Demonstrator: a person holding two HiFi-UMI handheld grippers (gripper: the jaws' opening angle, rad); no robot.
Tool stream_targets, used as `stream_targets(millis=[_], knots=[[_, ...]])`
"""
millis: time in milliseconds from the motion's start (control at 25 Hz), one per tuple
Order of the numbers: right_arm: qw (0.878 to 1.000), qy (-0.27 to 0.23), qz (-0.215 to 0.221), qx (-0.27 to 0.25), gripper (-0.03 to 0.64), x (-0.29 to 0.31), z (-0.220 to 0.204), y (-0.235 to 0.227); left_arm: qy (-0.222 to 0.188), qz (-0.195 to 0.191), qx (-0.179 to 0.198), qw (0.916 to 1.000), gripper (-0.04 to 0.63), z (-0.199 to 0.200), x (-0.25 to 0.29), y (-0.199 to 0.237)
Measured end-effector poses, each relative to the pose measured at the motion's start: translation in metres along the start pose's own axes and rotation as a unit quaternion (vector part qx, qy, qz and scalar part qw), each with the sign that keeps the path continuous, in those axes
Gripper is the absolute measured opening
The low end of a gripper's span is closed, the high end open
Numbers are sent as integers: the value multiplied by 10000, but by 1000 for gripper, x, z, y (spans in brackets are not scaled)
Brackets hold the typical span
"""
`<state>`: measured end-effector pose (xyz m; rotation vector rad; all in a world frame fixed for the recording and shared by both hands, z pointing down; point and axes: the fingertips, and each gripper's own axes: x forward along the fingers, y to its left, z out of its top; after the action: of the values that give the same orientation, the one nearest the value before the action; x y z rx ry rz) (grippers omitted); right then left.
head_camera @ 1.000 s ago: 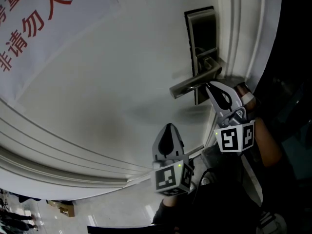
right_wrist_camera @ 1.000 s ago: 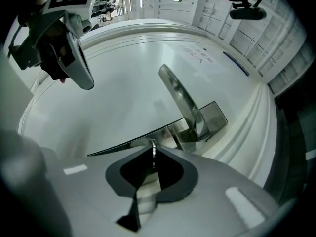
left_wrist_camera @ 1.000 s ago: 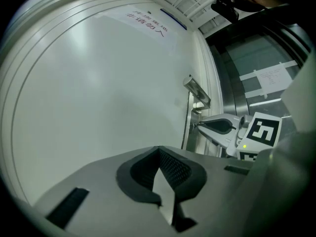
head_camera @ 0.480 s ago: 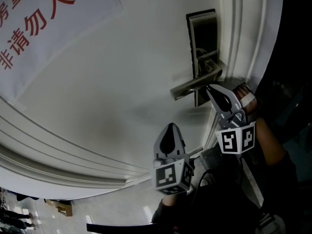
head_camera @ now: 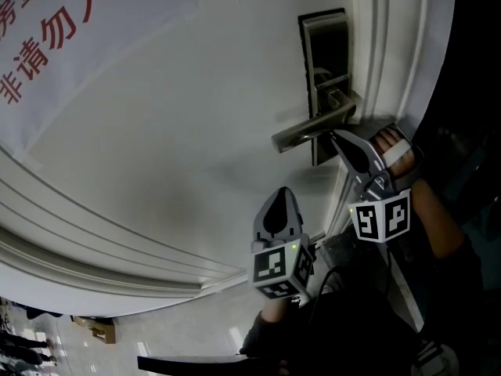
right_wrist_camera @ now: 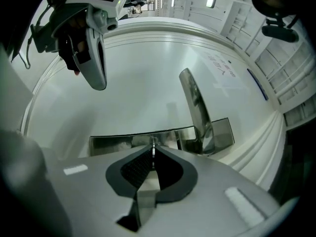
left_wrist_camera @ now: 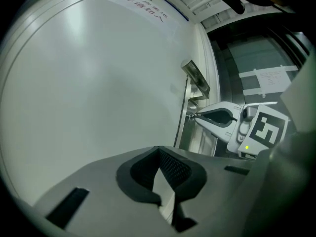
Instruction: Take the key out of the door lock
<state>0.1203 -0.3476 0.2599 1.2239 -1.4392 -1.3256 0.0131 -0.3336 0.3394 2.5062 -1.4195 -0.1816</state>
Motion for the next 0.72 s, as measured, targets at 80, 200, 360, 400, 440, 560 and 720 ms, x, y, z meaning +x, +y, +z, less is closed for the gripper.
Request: stream_targets(millis=[80, 200, 360, 400, 440, 560, 720], knots=[[9999, 8, 16, -145, 12, 0, 0, 1, 1, 6, -11, 10000, -1, -2, 0, 0], [9994, 24, 42, -341, 12, 0, 0, 1, -43, 13, 9, 10000, 0, -2, 1, -1], [9986, 49, 100, -521, 12, 0, 0, 2, -27, -1, -23, 10000, 0, -3, 0, -3], [9982, 62, 116, -581, 12, 0, 0, 2, -25, -14, -23, 10000, -1, -3, 0, -4], [9978, 75, 130, -644, 12, 0, 0, 2, -5, -28, -24, 10000, -2, -2, -1, -5], [9965, 82, 176, -813, 12, 0, -1, 2, -7, -40, 9, 10000, -1, -1, -1, -5], [9962, 93, 208, -843, 12, 0, -1, 2, -58, -33, 55, 10000, -1, 0, -2, -3]])
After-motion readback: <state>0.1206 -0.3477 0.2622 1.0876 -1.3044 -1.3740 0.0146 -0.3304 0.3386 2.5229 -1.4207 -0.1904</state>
